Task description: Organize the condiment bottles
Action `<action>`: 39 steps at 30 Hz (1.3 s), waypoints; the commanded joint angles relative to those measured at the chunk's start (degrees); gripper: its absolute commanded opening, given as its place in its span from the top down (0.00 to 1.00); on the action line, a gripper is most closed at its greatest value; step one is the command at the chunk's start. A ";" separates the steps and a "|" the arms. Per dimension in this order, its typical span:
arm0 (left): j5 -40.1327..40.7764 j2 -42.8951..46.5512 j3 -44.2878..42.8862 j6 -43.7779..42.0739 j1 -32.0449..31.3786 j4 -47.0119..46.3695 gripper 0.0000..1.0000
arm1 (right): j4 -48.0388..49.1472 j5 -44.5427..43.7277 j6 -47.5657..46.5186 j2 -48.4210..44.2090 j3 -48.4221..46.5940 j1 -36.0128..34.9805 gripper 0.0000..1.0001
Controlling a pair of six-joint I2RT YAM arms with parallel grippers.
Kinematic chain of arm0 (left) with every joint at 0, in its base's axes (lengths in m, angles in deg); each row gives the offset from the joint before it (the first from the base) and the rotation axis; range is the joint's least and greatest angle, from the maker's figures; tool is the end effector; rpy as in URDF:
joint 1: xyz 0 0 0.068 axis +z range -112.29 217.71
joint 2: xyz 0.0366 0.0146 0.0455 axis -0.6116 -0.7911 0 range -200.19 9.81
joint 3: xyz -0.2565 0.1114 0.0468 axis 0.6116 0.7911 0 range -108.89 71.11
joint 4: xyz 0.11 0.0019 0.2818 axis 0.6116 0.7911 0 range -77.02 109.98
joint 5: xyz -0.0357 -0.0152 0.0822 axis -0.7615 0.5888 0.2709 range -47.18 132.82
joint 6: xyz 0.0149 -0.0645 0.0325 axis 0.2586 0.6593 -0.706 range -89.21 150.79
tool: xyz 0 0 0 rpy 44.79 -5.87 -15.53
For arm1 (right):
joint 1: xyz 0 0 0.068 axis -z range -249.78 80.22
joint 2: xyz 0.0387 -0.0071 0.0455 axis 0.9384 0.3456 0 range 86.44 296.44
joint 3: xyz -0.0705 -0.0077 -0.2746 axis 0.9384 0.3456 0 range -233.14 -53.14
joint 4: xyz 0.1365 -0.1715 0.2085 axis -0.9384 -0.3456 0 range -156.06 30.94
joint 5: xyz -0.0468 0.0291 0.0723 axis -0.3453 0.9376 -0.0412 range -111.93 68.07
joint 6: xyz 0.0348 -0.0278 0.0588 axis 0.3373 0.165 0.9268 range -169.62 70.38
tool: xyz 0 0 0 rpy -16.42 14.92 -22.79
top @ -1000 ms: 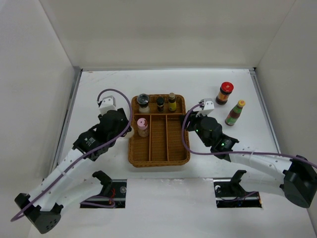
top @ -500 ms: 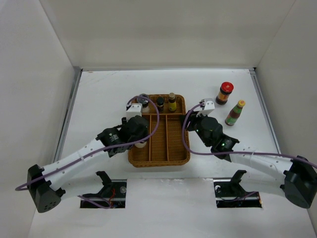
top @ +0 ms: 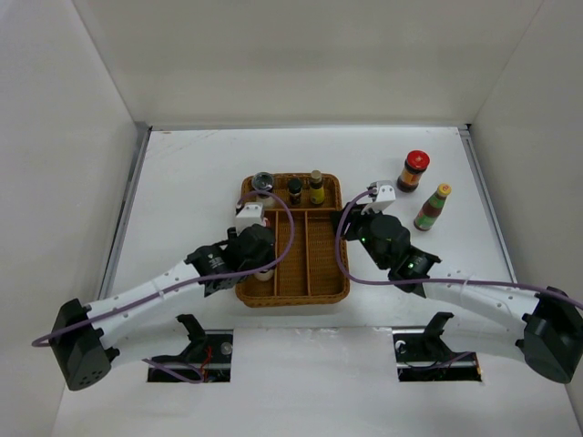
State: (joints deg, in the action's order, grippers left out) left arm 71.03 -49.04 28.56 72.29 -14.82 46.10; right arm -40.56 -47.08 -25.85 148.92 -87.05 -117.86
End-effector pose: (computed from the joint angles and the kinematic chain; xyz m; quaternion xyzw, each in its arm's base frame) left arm 0.1782 -0.1845 0.2281 0.0033 0.9136 -0.0902 0.3965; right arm 0.2218 0.2078 0.2496 -0.0208 0.7607 0.2327 0.6056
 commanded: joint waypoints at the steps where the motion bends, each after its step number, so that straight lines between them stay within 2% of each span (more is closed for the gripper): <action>1: -0.61 1.72 0.71 1.57 0.02 -3.15 0.47 | 2.77 -1.22 -0.21 -0.87 -0.10 0.04 0.45; 7: 0.09 5.40 -0.26 0.96 0.37 -2.45 0.27 | 2.77 -1.22 -0.21 -1.13 -0.01 0.13 0.43; 14: 2.46 9.36 -3.59 -1.85 1.86 1.67 0.24 | 2.77 -1.22 -0.21 -2.09 0.16 0.31 0.43; 16: 3.78 10.85 -4.91 -3.52 2.04 2.82 0.27 | 2.77 -1.22 -0.21 -2.88 0.25 0.31 0.50; 20: 8.17 14.81 -8.16 -9.14 2.22 3.00 0.39 | 2.42 -0.61 -0.48 -4.90 -0.10 0.22 0.80; 23: 13.09 18.41 -8.18 -12.39 1.25 -3.30 0.51 | -0.21 -1.22 -1.62 -6.66 -1.94 0.13 0.86; 26: 14.25 21.40 -3.96 -15.47 1.16 -15.25 0.57 | -6.35 -4.81 -1.71 -8.94 -5.01 0.13 0.85; 30: 11.88 22.73 4.03 -18.64 1.25 -34.14 0.57 | -16.02 -14.29 -2.24 -11.32 -8.53 1.18 0.78; 36: 9.41 22.29 14.57 -14.08 -1.64 -48.83 0.54 | -29.03 -26.52 -1.89 -12.56 -13.37 6.45 0.61; 39: 9.15 21.50 16.70 -16.35 -2.61 -52.36 0.53 | -33.87 -29.69 -1.45 -12.56 -14.95 10.66 0.49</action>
State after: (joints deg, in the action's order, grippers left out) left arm 81.13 -27.69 44.21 57.01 -16.60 5.10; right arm -66.24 -69.31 -27.43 136.92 -98.98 -109.95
